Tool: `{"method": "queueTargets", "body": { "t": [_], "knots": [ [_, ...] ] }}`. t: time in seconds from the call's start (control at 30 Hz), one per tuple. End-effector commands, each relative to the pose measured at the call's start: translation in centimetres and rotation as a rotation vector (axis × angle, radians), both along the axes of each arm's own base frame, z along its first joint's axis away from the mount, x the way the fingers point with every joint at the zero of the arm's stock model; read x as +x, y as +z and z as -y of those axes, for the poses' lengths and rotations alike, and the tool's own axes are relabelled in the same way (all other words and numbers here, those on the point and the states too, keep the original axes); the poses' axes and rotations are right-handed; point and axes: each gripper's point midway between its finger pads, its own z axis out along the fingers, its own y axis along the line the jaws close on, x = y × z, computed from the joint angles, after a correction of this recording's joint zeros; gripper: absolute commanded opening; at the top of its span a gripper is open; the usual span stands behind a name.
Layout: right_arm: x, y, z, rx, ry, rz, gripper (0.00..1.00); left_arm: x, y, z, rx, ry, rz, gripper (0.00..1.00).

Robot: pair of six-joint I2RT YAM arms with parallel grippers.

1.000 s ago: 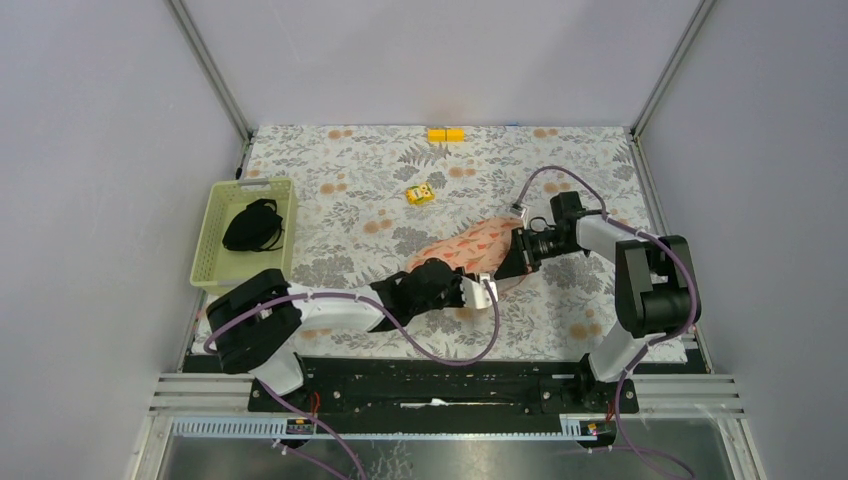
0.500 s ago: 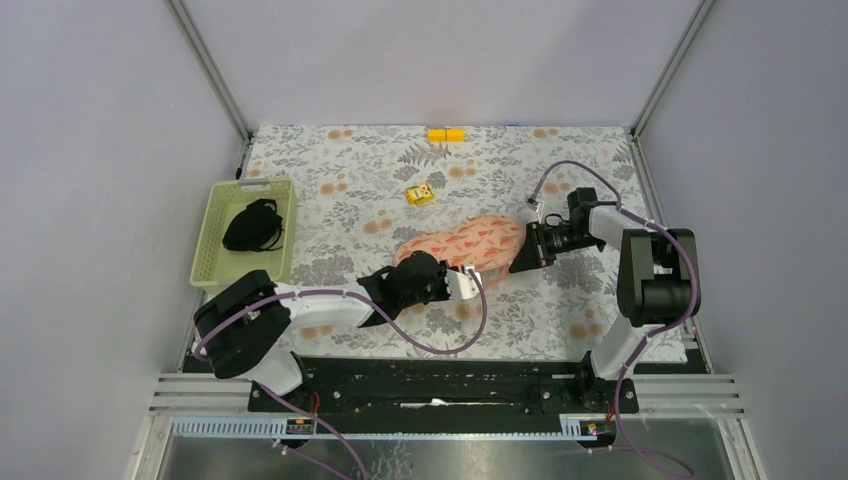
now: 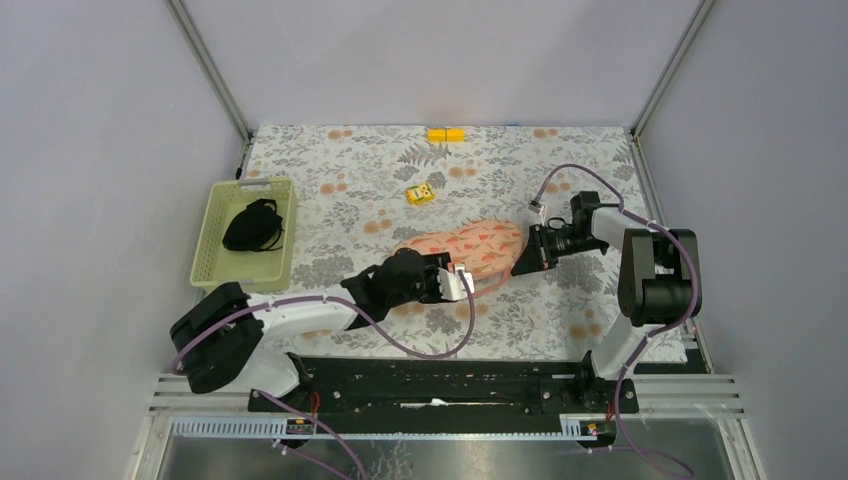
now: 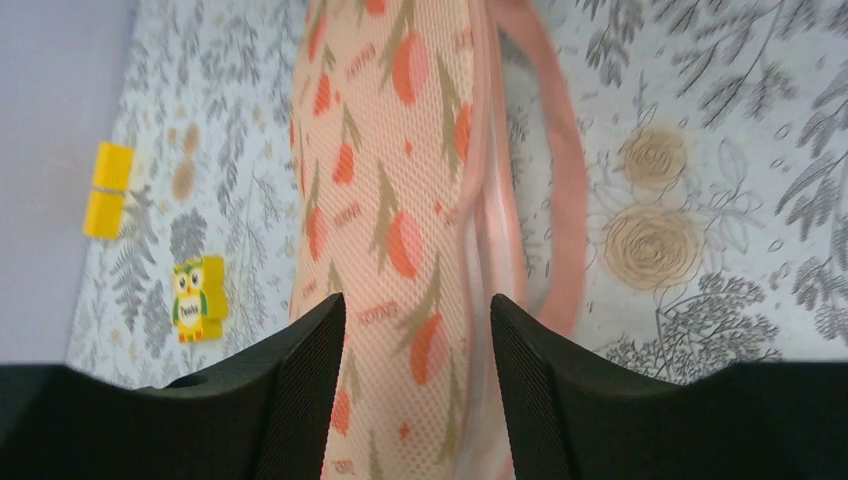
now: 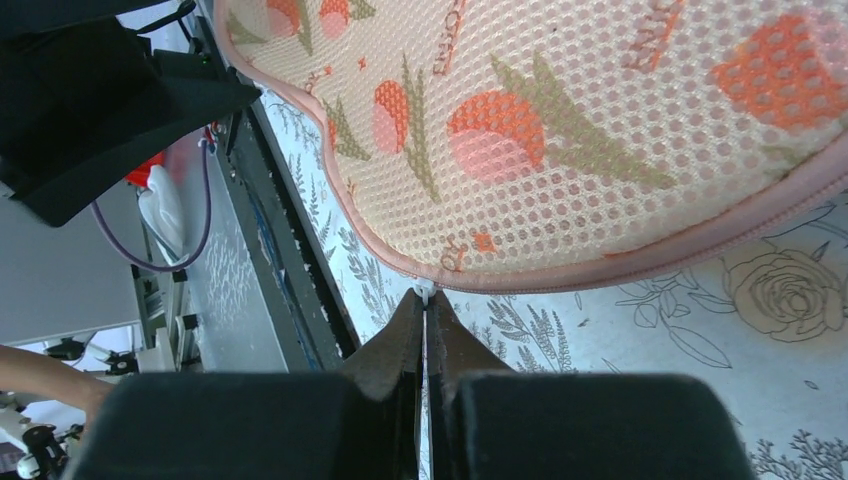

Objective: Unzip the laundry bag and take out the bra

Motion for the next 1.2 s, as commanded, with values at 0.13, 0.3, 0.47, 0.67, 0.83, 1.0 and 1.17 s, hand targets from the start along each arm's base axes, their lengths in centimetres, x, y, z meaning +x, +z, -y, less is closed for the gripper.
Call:
{"method": "queueTargets", "body": {
  "t": [0.13,0.3,0.47,0.67,0.83,1.0,1.17],
  "knots": [
    [-1.6,2.0,-2.6,0.074,0.04,0.001,0.0,-1.8,4.9,5.2,-0.148,-0.135,0.078,0.63],
    [-2.3,2.4,-3.7,0.08,0.058,0.003,0.0,-1.5,3.8,7.5,-0.139,-0.143,0.079,0.67],
    [-2.8,2.6,-4.2,0.083,0.061,0.006,0.0,-1.0,2.0,8.5,-0.113,-0.15,0.071,0.65],
    [-3.4,2.6,-4.6,0.086,0.073,0.003,0.0,0.2,1.0,9.1,-0.095,-0.119,0.102,0.53],
    [-3.3,2.7,-4.5,0.079,0.078,0.007,0.0,0.1,0.3,7.9,-0.062,-0.123,0.132,0.21],
    [-2.3,2.4,-3.5,0.047,0.072,0.033,0.0,-0.1,-0.4,5.7,-0.027,-0.103,0.149,0.0],
    [-1.7,1.7,-1.8,0.009,0.075,0.043,0.0,-0.5,-0.9,4.3,-0.011,-0.106,0.144,0.0]
  ]
}}
